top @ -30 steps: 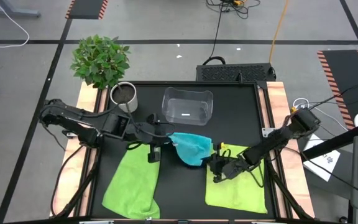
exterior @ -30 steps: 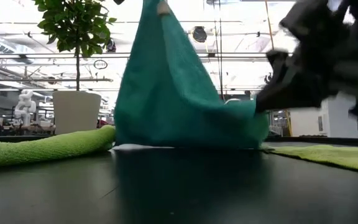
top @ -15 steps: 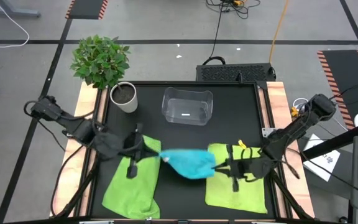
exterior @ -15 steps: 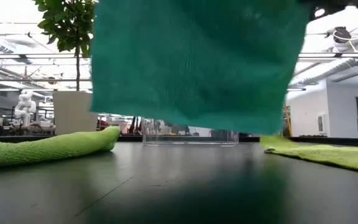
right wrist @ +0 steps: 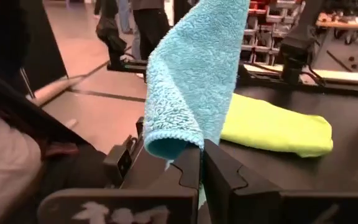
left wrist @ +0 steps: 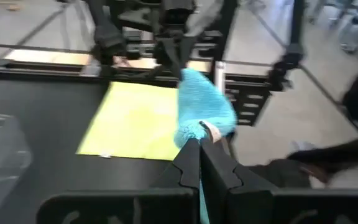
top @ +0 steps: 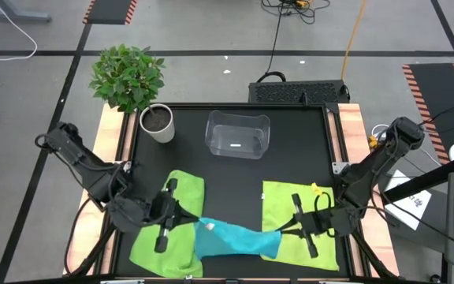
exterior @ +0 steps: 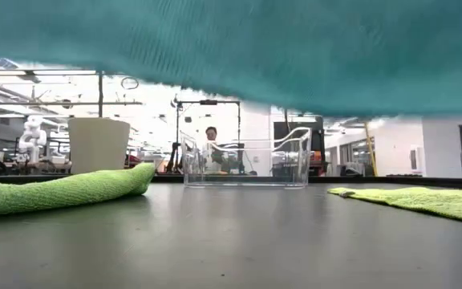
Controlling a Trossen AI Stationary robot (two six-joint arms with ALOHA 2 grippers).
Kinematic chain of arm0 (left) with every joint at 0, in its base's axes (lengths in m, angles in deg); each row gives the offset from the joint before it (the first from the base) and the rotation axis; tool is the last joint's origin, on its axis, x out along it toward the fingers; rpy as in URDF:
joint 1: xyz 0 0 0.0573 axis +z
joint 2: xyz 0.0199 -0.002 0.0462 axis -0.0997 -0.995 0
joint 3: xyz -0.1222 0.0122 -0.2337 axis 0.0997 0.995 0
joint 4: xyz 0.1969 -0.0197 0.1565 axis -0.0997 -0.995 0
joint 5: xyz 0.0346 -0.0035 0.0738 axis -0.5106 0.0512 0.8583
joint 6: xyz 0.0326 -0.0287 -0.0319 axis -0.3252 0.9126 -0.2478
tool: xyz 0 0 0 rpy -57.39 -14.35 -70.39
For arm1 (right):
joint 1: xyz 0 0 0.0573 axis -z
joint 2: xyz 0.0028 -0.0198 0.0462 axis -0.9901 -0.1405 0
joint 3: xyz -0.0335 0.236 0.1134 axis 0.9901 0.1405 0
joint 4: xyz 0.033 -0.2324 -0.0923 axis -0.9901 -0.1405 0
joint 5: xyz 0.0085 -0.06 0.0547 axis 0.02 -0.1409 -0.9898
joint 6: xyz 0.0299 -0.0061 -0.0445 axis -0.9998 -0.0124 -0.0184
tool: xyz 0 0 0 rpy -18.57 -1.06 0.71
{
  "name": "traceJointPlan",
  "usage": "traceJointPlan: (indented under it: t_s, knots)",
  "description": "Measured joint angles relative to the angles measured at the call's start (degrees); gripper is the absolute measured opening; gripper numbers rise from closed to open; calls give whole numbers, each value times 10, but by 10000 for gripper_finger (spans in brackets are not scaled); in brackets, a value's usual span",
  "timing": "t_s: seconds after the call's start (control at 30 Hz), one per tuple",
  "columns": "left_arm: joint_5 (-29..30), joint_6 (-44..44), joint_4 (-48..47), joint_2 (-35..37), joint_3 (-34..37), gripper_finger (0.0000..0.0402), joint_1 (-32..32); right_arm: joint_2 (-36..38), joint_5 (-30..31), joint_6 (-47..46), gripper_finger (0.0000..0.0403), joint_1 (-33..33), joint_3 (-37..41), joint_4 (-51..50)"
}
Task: Fold microfiber towels
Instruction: Fold the blue microfiber cloth
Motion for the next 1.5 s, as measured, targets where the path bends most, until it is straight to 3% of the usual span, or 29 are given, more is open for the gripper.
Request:
traceJointPlan:
  t_s: [0.17, 0.47, 0.6, 0.87, 1.03, 1.13, 1.27, 1.5]
  knots:
    - [16, 41, -79, 2, 1, 2, 28, 16, -2, -93, 0, 34, 12, -80]
    - [14, 52, -151, 2, 16, 18, 83, 16, -34, -138, 14, 85, 68, -79]
    - [14, 38, -164, 2, 16, 65, 98, 16, -43, -130, 64, 96, 73, -76]
    - [52, 25, -177, 2, 16, 171, 114, 19, -48, -136, 218, 129, 73, -75]
    - [54, 35, -195, 2, 16, 207, 120, 19, -47, -115, 271, 145, 73, -79]
    - [20, 61, -202, 0, 16, 213, 119, 19, -56, -113, 277, 147, 73, -99]
    - [-9, 82, -171, -16, 57, 214, 110, 9, -112, -114, 268, 147, 74, -129]
    - [-34, 85, 7, -41, 197, 214, 112, -40, -124, -85, 249, 143, 74, -119]
